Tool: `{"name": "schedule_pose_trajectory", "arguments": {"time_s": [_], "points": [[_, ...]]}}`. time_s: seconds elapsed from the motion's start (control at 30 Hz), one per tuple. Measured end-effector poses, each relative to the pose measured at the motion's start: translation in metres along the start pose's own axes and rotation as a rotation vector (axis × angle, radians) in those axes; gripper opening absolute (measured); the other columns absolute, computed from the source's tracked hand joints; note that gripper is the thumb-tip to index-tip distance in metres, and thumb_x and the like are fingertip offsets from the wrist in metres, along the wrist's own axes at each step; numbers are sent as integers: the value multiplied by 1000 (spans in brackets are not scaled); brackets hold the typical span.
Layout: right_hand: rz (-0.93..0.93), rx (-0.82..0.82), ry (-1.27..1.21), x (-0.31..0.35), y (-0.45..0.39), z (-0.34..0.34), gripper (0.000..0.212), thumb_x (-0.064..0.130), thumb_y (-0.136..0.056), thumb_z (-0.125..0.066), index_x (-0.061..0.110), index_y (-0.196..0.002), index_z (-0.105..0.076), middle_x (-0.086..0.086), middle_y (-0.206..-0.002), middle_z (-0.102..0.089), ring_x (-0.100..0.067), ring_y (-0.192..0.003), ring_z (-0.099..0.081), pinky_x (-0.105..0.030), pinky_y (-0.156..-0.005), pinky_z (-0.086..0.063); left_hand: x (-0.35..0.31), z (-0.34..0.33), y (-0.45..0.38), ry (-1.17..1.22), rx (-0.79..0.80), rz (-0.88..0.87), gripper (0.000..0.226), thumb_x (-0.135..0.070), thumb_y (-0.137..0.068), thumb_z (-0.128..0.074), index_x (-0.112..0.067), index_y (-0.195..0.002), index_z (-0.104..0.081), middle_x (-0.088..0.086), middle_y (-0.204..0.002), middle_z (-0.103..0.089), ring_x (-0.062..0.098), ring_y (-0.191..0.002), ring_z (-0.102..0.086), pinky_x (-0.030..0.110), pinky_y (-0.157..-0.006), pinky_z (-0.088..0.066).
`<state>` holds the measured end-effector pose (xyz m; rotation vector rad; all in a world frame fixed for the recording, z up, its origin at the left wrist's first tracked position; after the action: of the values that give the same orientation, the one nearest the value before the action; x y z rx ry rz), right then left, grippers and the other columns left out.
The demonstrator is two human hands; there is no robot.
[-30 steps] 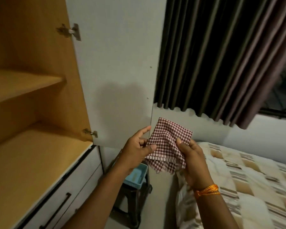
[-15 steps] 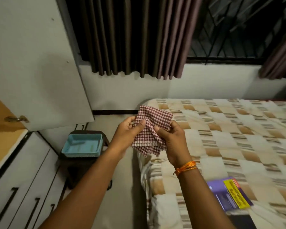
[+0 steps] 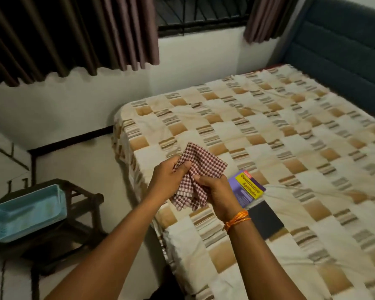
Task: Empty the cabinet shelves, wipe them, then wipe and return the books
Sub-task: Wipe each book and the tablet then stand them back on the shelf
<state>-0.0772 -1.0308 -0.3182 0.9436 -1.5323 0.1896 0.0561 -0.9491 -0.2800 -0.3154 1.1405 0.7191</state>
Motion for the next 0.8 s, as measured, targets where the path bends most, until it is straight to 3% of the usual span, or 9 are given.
{"name": "schedule_pose_trajectory", "arguments": {"time_s": [0.07, 0.17, 0.33, 0.47, 0.53, 0.63, 0.7, 0.8], "points": [[-26, -64, -19, -5, -4, 23, 28, 10, -88, -69, 0, -114, -69, -23, -114, -71, -42, -102, -69, -62, -87, -55, -6, -18, -14, -101, 40, -77, 26, -47, -96, -62, -23, -101, -70, -10, -94, -73, 7, -84, -66, 30, -76, -52], [-33, -148, -82, -7, -9, 49, 25, 7, -90, -66, 9, -115, -69, -16, -114, -73, -36, -102, -71, -56, -86, -58, -7, -47, -37, -163, 133, -163, 24, -43, -97, -62, -20, -99, -70, -11, -87, -71, 1, -78, -62, 24, -68, -48], [27, -343, -133, -19, -30, 97, 37, -2, -93, -60, 12, -127, -61, -8, -118, -73, -25, -105, -71, -36, -79, -60, 17, -109, -79, -152, 337, -218, 26, -25, -104, -54, -20, -125, -69, -6, -119, -72, 3, -103, -62, 23, -90, -51], [52, -400, -38, -41, -46, 126, 45, -3, -93, -62, 11, -136, -57, -6, -126, -70, -21, -114, -68, -37, -92, -58, 41, -154, -101, -171, 409, -216, 30, -23, -103, -56, -21, -132, -66, -10, -120, -69, 2, -104, -59, -1, -79, -37], [7, -472, 2, -57, -48, 146, 44, -2, -92, -65, 11, -134, -59, -5, -123, -71, -21, -112, -69, -37, -91, -59, 57, -174, -107, -196, 425, -209, 28, -25, -101, -60, -21, -127, -68, -8, -116, -71, 5, -100, -62, 4, -78, -42], [-86, -607, 28, -90, -51, 188, 30, 2, -91, -68, 18, -117, -69, -1, -111, -76, -22, -102, -72, -44, -89, -59, 89, -208, -121, -230, 465, -139, 31, -29, -98, -64, -17, -126, -68, 0, -109, -71, 15, -97, -65, 30, -88, -52], [-154, -682, 44, -116, -56, 217, 24, 6, -92, -67, 22, -109, -72, 0, -106, -77, -22, -98, -73, -46, -88, -60, 115, -231, -131, -237, 503, -75, 32, -28, -97, -66, -16, -126, -68, 1, -107, -70, 19, -98, -65, 32, -90, -51], [-249, -752, 117, -155, -68, 254, 29, 13, -91, -66, 21, -118, -71, -1, -108, -75, -23, -98, -72, -48, -89, -59, 151, -264, -148, -250, 552, -10, 31, -24, -94, -68, -19, -125, -68, 0, -112, -70, 19, -102, -66, 29, -92, -50]]}}
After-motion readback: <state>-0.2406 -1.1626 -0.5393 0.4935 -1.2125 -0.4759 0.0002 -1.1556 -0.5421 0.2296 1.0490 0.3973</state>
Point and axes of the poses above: each hand's wrist, its own y-axis away from the middle knuckle, its own z-axis out of the back of the hand, x = y × z, the point moved 10 cm from there along -y, towards the middle knuckle
